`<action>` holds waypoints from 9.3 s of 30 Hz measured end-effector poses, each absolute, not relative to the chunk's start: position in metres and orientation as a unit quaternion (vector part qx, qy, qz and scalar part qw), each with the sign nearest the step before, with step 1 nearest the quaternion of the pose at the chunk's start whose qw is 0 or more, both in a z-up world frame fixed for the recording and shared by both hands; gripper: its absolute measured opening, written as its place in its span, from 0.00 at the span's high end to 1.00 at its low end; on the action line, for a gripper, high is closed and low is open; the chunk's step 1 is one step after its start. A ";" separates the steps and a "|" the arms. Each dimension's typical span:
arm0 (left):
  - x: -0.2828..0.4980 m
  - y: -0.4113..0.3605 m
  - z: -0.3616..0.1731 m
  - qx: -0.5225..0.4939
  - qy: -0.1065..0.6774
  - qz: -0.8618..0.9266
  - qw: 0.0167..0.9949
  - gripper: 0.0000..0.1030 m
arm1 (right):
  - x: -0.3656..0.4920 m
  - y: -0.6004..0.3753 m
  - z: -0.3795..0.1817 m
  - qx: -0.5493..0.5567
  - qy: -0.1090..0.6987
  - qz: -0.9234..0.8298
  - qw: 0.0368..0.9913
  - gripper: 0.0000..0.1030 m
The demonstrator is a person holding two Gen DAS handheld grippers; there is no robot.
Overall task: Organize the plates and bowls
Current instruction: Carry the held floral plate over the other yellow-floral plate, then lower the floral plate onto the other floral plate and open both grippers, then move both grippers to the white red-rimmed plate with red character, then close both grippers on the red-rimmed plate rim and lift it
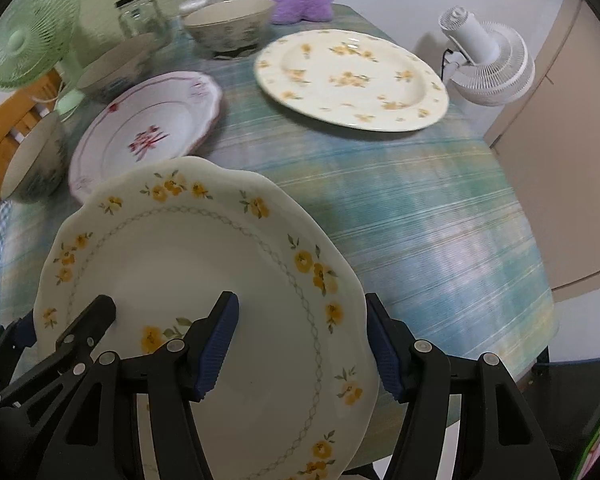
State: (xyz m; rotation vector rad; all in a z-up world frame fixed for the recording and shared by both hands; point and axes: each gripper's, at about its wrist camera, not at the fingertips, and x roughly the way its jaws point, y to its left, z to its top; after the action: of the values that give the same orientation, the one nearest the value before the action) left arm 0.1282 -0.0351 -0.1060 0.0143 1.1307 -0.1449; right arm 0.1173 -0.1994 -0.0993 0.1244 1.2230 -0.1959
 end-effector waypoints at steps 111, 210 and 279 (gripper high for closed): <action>0.325 -0.222 -0.095 0.014 0.517 -0.014 0.856 0.49 | 0.335 -0.393 -0.073 0.033 0.522 -0.038 0.851 0.46; 0.160 -0.207 -0.126 0.100 0.565 0.002 0.819 0.20 | 0.151 -0.350 -0.102 0.058 0.574 -0.059 0.814 0.48; 0.286 -0.022 -0.134 -0.051 0.536 0.117 0.835 0.51 | 0.332 -0.159 -0.123 -0.002 0.551 0.063 0.832 0.59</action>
State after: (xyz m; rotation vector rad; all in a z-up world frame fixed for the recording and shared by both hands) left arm 0.2860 -0.0224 -0.1343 -0.1086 1.1346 0.2486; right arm 0.3316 -0.1589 -0.1233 -0.0045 1.1682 0.1344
